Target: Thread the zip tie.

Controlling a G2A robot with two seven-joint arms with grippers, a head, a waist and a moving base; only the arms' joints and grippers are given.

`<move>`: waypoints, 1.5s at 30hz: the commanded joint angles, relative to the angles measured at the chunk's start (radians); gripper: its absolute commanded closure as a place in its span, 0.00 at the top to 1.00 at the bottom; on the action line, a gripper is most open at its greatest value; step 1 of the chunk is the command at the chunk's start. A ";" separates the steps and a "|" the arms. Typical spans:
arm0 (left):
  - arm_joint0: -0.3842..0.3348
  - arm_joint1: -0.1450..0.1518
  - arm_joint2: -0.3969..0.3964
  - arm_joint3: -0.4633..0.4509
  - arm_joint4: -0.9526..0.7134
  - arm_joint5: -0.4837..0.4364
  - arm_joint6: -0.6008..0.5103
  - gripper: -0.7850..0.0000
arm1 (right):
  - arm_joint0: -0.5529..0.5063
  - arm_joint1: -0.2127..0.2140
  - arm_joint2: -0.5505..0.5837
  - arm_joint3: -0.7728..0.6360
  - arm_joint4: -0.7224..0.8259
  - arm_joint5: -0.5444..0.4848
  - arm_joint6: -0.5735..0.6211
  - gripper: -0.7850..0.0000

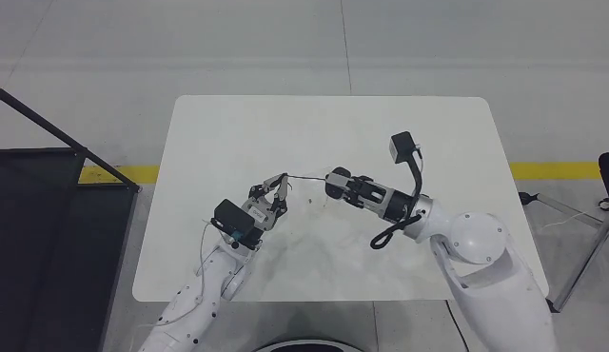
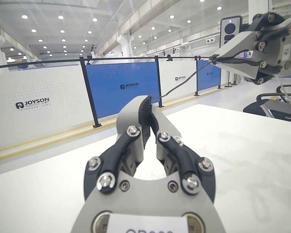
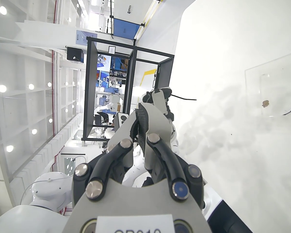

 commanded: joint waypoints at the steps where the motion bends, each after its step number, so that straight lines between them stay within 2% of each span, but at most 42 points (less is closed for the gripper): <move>1: 0.000 0.000 0.000 0.000 0.000 0.000 0.000 0.00 | 0.002 0.000 -0.002 0.002 0.002 0.000 0.001 0.00; 10: 0.000 0.000 0.000 0.000 0.000 0.000 0.000 0.00 | 0.023 -0.004 -0.026 0.015 0.005 0.007 -0.005 0.00; 28: 0.000 0.000 0.000 0.000 0.000 0.000 0.000 0.00 | 0.015 -0.007 -0.018 0.038 0.069 -0.073 -0.020 0.00; 39: 0.000 0.000 0.000 0.000 0.000 0.000 0.000 0.00 | 0.045 -0.009 -0.042 0.048 0.030 -0.015 -0.017 0.00; 45: 0.016 0.000 -0.012 -0.030 -0.010 0.002 -0.021 0.00 | 0.064 -0.010 -0.061 0.046 0.001 0.031 -0.018 0.00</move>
